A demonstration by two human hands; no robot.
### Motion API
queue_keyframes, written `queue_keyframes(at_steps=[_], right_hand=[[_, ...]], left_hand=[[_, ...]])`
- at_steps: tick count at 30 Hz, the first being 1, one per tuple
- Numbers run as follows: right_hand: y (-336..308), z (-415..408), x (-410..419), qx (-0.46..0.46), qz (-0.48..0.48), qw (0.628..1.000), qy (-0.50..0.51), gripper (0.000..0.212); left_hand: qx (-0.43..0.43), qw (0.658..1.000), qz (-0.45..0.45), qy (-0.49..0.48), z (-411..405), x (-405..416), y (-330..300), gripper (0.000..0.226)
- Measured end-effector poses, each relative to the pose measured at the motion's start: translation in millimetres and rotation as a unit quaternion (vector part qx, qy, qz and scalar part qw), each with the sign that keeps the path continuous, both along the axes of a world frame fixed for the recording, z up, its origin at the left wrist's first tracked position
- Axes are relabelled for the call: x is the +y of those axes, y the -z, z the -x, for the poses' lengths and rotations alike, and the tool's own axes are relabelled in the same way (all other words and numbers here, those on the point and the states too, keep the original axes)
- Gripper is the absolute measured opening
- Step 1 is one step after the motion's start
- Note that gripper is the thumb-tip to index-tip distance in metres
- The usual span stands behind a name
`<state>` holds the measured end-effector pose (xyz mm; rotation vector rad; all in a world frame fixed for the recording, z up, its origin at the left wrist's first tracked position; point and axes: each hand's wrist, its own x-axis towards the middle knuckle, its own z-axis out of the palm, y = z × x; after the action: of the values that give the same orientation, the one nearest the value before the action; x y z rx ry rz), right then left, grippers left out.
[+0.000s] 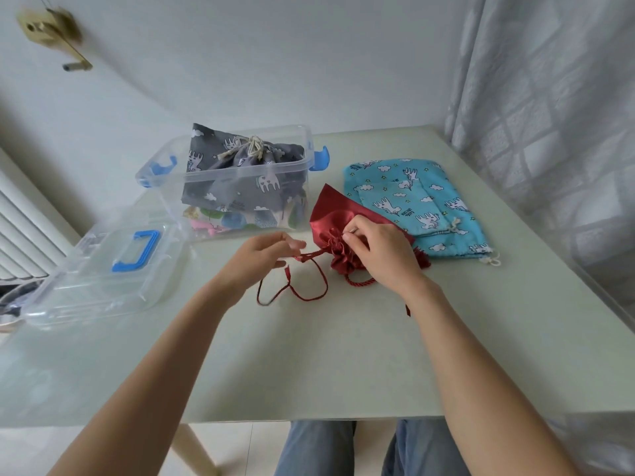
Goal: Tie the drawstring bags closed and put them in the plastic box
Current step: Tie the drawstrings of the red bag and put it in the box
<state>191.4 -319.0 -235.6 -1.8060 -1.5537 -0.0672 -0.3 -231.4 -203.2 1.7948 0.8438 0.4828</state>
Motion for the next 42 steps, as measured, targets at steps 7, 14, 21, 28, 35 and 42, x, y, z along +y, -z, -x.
queue_keyframes(at_steps=[7,14,21,28,35,42], right_hand=[[-0.6,-1.4,0.4,-0.015,-0.001,1.0,0.005,0.014],[-1.4,-2.5,0.4,-0.019,-0.005,1.0,0.007,0.014],[0.9,-3.6,0.1,-0.018,-0.006,1.0,0.013,0.014],[2.4,-5.6,1.2,-0.022,-0.006,1.0,0.022,0.014],[2.8,-7.2,1.3,-0.007,-0.004,1.0,0.01,0.013],[-7.1,-0.4,-0.9,0.165,-0.017,0.986,-0.001,0.013]], left_hand=[[0.022,0.999,0.037,0.007,4.2,1.1,-6.2,0.013],[0.189,0.931,-0.31,-0.039,-19.4,-23.6,8.6,0.06],[0.248,0.883,-0.392,-0.076,-36.3,-28.2,34.6,0.027],[-0.047,0.99,-0.131,-0.017,-5.0,-13.2,8.2,0.022],[-0.14,0.986,-0.056,0.071,-18.0,-4.1,-17.7,0.042],[-0.018,0.954,-0.242,0.178,-44.6,2.0,-26.0,0.028]])
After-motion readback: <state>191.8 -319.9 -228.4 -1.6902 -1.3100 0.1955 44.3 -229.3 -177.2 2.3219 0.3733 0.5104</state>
